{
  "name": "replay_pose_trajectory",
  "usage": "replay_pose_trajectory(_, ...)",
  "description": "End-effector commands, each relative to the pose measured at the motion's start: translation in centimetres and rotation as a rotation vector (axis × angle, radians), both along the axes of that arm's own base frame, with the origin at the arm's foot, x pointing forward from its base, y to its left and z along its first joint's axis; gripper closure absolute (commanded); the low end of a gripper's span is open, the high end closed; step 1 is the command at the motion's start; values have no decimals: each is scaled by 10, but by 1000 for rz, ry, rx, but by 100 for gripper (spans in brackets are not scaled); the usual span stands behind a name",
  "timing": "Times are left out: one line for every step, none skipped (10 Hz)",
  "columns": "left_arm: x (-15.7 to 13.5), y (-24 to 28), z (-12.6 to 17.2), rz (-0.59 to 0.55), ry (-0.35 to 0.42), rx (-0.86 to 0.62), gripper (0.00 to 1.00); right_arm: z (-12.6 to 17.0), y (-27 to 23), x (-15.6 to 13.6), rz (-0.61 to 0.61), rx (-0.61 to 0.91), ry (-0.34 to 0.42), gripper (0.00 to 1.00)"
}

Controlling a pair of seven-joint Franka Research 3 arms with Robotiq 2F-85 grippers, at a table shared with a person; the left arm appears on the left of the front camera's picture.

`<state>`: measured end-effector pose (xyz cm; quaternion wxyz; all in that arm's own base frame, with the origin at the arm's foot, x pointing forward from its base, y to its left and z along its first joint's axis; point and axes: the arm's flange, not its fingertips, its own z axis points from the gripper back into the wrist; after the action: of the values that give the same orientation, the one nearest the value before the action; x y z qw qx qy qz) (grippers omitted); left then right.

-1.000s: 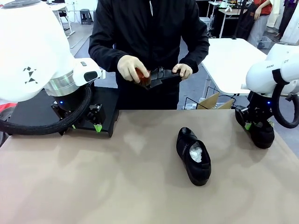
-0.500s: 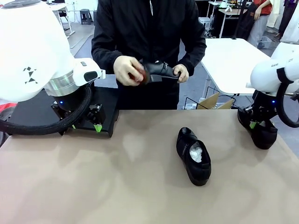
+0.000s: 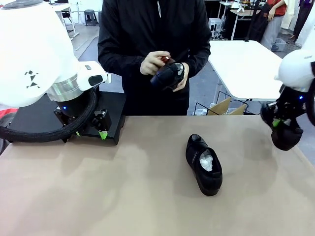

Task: Organize the shoes by placing them on the stand.
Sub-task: Pick up one Shoe and place it in the middle of the table.

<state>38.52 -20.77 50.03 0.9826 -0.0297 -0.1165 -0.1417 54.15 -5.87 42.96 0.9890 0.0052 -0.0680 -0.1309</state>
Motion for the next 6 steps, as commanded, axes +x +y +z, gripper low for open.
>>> replay_pose_trajectory(0, 0, 0, 4, -12, -2, 19, 56, 24, -60, -125, -56, -95, 100)
replay_pose_trajectory(0, 0, 0, 4, -12, -2, 19, 71, 39, -88, -118, -105, -180, 100)
replay_pose_trajectory(0, 0, 0, 4, -12, -2, 19, 77, 57, -116, -82, -108, -196, 100)
replay_pose_trajectory(0, 0, 0, 4, -12, -2, 19, 76, 64, -140, -11, -190, -234, 100)
replay_pose_trajectory(0, 0, 0, 4, -12, -2, 19, 80, 35, -85, -83, -60, -154, 100)
replay_pose_trajectory(0, 0, 0, 4, -12, -2, 19, 80, 35, -85, -83, -60, -154, 100)
